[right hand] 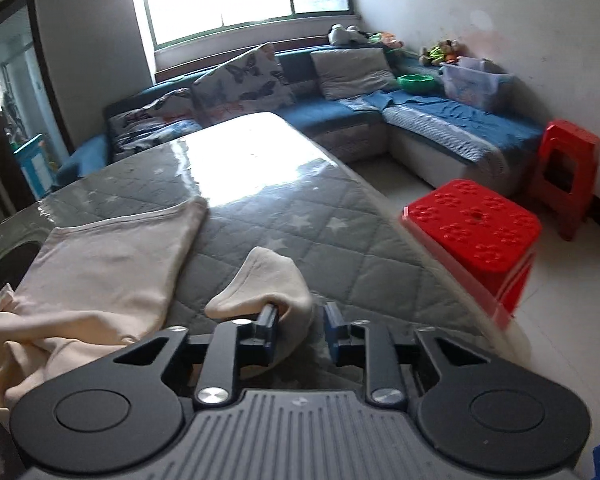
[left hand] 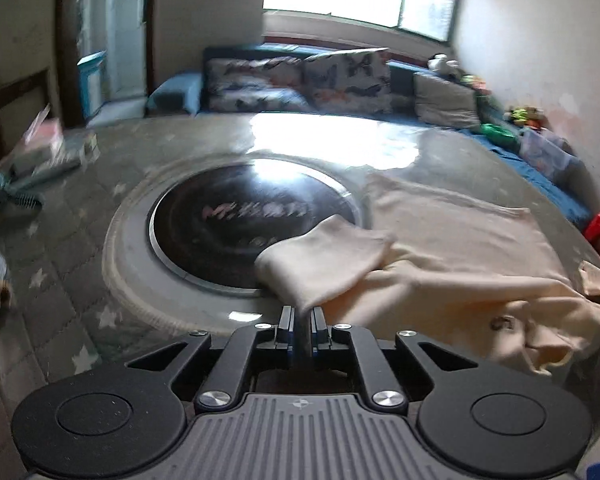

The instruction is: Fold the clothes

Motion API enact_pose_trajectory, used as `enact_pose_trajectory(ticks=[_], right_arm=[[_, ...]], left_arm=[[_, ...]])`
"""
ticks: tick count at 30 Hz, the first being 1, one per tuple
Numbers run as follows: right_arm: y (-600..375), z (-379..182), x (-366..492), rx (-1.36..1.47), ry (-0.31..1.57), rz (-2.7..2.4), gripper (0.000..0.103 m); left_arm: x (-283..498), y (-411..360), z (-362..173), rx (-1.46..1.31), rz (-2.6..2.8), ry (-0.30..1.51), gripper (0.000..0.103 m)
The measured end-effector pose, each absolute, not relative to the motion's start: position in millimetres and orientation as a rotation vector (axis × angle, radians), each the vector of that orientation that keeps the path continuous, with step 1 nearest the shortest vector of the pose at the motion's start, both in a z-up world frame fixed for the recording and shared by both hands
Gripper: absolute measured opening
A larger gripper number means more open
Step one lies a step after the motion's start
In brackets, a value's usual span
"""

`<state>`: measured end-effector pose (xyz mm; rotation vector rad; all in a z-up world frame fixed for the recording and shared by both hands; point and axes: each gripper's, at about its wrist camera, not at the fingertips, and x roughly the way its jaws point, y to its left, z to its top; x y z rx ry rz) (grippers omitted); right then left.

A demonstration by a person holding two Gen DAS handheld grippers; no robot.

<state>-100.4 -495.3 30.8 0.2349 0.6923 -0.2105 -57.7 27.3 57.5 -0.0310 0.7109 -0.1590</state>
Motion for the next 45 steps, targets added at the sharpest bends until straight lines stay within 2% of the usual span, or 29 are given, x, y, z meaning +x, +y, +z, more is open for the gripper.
enact_pose_trajectory(ticks=[1,4,7,8,10,14,15,18,23,25,28,31,38,45], right_arm=[[-495,32,-102,0.228,0.686,-0.215,0.045],[-490,38,-103,0.188,0.658,-0.218,0.055],[-478,45,-106,0.132,0.616,-0.220,0.068],[-474,47,-105,0.118,0.609,-0.211,0.070],[-467,49,-103,0.094,0.601,-0.185,0.080],[-444,48,-90,0.049,0.610,-0.106,0.084],[-440,47,-87,0.046,0.615,-0.093,0.087],[-415,40,-76,0.003,0.642,-0.025,0.089],[-383,28,-65,-0.072,0.678,0.067,0.091],[-370,25,-63,-0.101,0.686,0.108,0.091],[-355,22,-61,-0.147,0.696,0.164,0.091],[-344,20,-59,-0.188,0.710,0.203,0.091],[-340,21,-78,-0.287,0.789,0.335,0.092],[-338,17,-105,-0.344,0.882,0.443,0.092]], left_arm=[[-61,23,62,-0.020,-0.180,0.695,0.020],[-68,4,73,0.018,-0.259,0.647,0.038],[-72,-20,72,0.051,-0.366,0.632,0.044],[-73,-29,69,0.059,-0.397,0.635,0.045],[-70,-48,62,0.079,-0.454,0.654,0.046],[-62,-81,44,0.124,-0.520,0.692,0.046],[-60,-87,41,0.128,-0.532,0.698,0.046],[-57,-98,34,0.142,-0.559,0.708,0.045],[-54,-100,27,0.152,-0.564,0.732,0.035],[-53,-98,24,0.154,-0.566,0.738,0.021],[-53,-94,20,0.149,-0.578,0.753,0.006],[-61,-89,25,0.146,-0.609,0.739,0.003],[-102,-64,37,0.204,-0.728,0.716,0.003],[-115,-57,41,0.245,-0.820,0.703,0.007]])
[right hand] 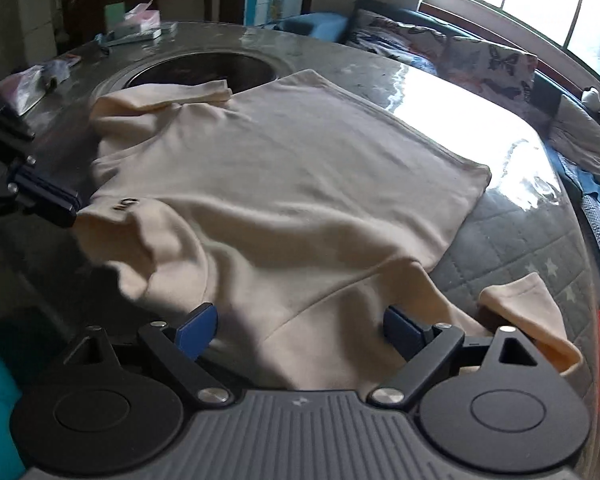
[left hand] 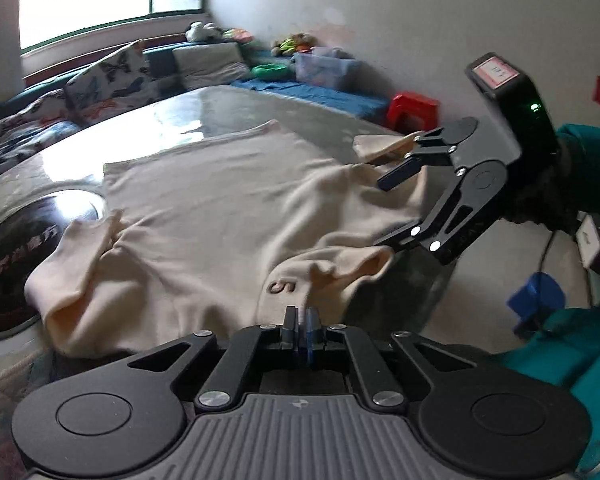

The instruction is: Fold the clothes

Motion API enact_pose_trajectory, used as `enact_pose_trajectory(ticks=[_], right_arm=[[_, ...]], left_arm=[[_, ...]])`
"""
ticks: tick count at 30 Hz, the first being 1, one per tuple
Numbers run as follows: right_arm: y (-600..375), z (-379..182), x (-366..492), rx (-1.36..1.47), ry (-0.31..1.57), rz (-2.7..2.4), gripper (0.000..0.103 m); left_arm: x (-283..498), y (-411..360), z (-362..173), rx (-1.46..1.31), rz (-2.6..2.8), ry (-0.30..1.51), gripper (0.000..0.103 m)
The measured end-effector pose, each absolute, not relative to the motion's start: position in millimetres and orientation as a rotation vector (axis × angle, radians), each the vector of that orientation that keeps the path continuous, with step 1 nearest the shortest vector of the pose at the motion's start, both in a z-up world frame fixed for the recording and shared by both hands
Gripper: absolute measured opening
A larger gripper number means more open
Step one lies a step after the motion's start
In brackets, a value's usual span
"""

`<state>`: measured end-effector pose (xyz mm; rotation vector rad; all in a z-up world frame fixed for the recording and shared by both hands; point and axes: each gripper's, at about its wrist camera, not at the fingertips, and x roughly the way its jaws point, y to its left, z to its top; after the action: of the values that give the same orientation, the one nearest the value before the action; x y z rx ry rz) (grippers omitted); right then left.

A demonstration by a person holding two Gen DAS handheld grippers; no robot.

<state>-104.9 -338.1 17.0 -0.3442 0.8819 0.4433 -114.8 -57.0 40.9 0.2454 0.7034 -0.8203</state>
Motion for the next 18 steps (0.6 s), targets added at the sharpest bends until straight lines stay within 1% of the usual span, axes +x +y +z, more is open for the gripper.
enact_pose_trajectory(ticks=[3,6,11,14,16,18], right_arm=[[-342,28,-105,-0.317,0.860,0.448,0.092],[-348,38,-96,-0.268,0.828,0.426,0.091],[-354,36,-71,-0.185,0.806,0.388,0.083],[-351,29,-58,-0.130,0.805,0.413,0.076],[-348,23,-53,-0.114,0.822,0.434,0.068],[-347,16,-53,-0.117,0.845,0.435,0.068]], left_arm=[[-104,-59,55,0.227,-0.789,0.638,0.007],[-85,-69,57,0.190,-0.761,0.617,0.007],[-62,-89,34,0.151,-0.767,0.675,0.007],[-58,-99,18,0.141,-0.783,0.728,0.007],[-63,-101,13,0.144,-0.804,0.750,0.007],[-69,-100,10,0.156,-0.821,0.754,0.007]])
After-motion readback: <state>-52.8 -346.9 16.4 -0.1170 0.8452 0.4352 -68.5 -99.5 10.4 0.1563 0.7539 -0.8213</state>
